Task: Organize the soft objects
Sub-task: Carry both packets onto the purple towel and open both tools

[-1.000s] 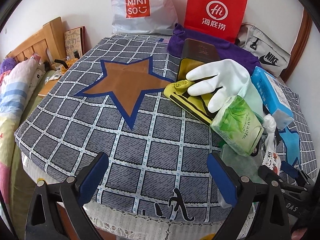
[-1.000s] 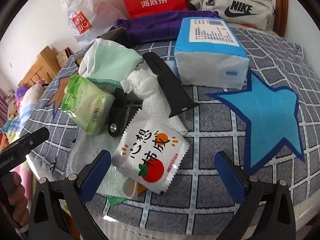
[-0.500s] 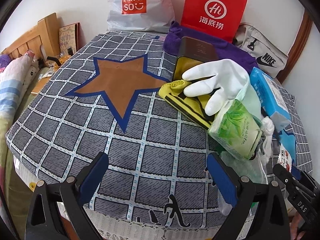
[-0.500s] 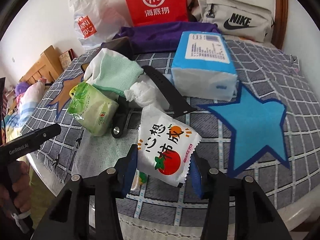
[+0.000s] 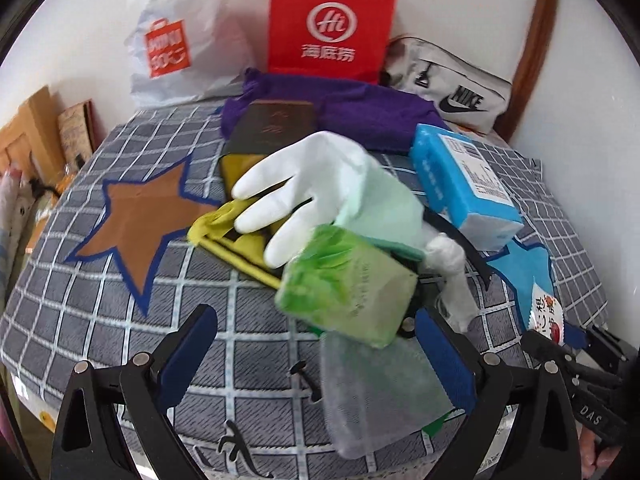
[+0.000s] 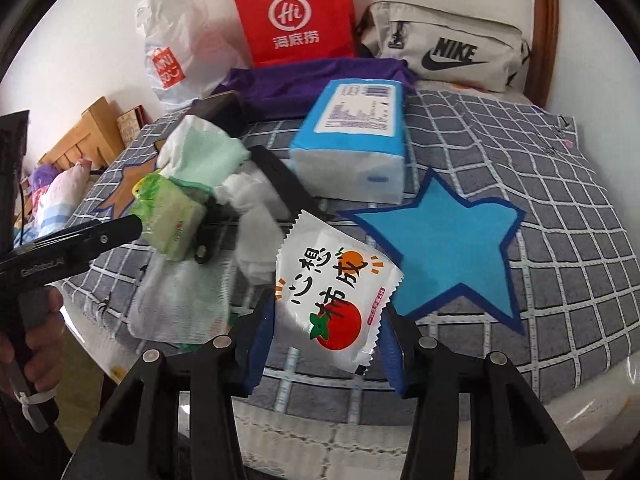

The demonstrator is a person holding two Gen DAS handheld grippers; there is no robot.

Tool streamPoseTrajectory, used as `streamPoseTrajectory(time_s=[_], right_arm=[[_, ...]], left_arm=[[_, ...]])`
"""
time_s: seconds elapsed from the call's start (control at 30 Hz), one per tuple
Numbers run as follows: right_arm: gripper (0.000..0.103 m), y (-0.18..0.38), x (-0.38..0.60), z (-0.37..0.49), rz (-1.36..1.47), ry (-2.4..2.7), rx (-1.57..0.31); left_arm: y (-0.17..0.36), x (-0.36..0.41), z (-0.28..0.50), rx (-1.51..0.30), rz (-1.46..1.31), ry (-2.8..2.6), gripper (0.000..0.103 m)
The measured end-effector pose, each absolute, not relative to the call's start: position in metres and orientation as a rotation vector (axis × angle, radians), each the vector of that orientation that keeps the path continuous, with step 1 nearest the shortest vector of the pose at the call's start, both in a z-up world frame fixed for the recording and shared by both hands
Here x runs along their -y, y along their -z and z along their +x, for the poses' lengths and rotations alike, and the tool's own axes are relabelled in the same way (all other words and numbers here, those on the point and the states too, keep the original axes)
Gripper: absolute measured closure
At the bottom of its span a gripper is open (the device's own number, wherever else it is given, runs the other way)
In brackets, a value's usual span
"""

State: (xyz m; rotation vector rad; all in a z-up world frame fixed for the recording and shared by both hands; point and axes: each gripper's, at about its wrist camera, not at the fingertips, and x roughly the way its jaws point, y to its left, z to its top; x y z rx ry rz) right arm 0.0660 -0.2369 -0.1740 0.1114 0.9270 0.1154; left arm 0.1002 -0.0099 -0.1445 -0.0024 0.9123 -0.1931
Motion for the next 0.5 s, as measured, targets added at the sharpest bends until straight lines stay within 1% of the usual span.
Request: streamPoseTrajectory(time_s=[0.17, 0.37, 0.4, 0.43, 0.47, 0.5], right_arm=[[0.055, 0.182, 0.254, 0.073, 0.116, -0.054, -0.923], [0.055, 0.193, 0.258, 0.087, 0.137, -0.069, -0.945], [0.055, 0.195, 0.257, 0.089, 0.134, -0.072, -0.949], [0.055, 0.197, 0.255, 0.092, 0.13, -0.077, -0.954], [0.055, 0.199, 0.254, 0.094, 0.125, -0.08, -0.961], [0.055, 0.2, 0.253, 0.096, 0.123, -0.081, -0.966]], left_arm=[[0.154, 0.032, 0.112, -0.931, 0.106, 0.163, 0.003], [0.167, 0.041, 0.124, -0.959, 0.107, 0.154, 0.004], [0.17, 0.04, 0.126, -0.966, 0.094, 0.149, 0.008], [0.171, 0.038, 0.128, -0.975, 0.085, 0.15, 0.014], [0.172, 0.036, 0.128, -0.986, 0.071, 0.164, 0.024], [0.171, 0.033, 0.128, -0.994, 0.057, 0.175, 0.024]])
